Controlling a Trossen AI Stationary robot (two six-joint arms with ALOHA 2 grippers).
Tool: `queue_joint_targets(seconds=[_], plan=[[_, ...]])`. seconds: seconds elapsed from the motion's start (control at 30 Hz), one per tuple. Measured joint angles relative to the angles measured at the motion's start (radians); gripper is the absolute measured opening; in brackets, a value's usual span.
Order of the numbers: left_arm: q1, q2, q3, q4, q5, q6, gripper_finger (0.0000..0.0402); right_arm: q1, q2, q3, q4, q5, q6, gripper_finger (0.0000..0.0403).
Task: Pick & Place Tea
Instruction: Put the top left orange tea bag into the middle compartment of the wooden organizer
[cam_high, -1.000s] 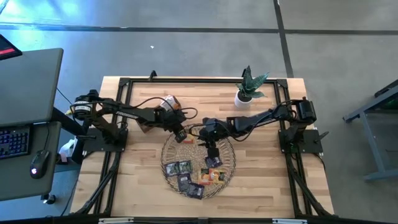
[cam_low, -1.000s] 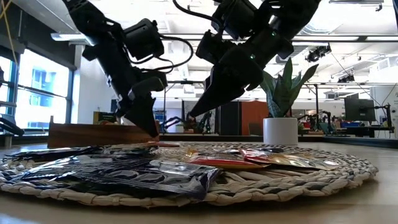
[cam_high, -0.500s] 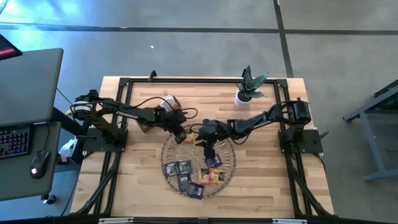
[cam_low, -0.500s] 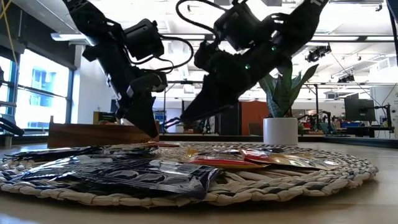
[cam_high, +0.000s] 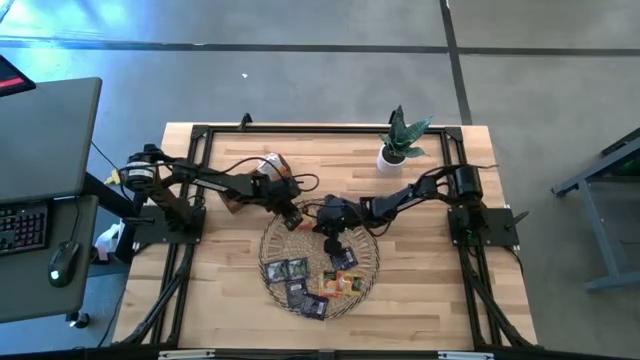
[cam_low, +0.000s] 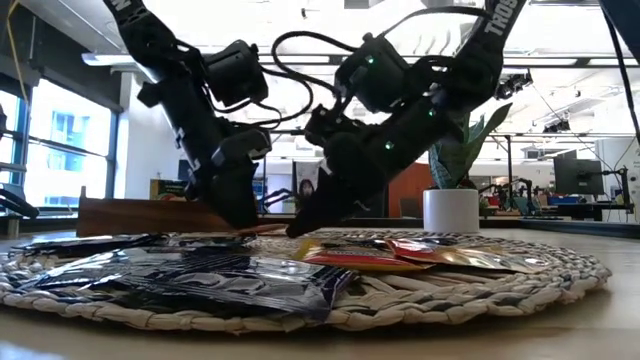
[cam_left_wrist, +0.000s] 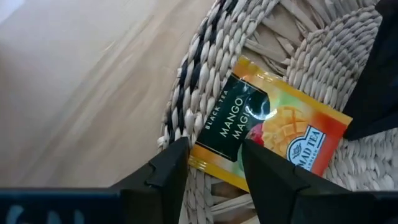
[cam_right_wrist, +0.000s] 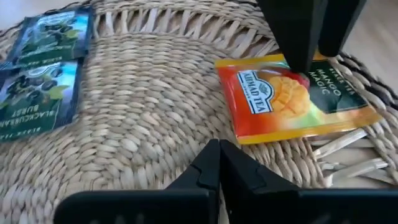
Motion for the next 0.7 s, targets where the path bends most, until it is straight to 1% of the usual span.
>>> queue_joint_targets(seconds=[0.07,0.23,0.33,0.47,0.53,0.7], plan=[[0.000,0.001,-0.002,0.019,0.011,-0.001,0.0153,-0.007,0.008,0.004,-0.003,0.013,0.019,0.0006],[0.000,-0.021,-0.005,0.010,0.014,-0.001,0.0153,-0.014,0.003,0.004,-0.009,-0.026,0.019,0.0003],[-0.001,-0.044,-0.005,0.011,0.013,0.000,0.0153,-0.014,0.002,0.004,-0.011,-0.027,0.019,0.0002],[-0.001,-0.076,-0.005,0.003,-0.014,0.000,0.0153,-0.014,0.002,0.004,-0.019,-0.032,0.019,0.0003],[0.000,-0.077,-0.005,-0.013,-0.031,0.000,0.0153,-0.014,0.002,0.004,-0.016,-0.060,0.019,0.0002],[0.000,-0.074,-0.008,-0.052,-0.031,-0.025,0.0153,-0.014,0.002,0.002,0.010,-0.115,0.019,0.0002]])
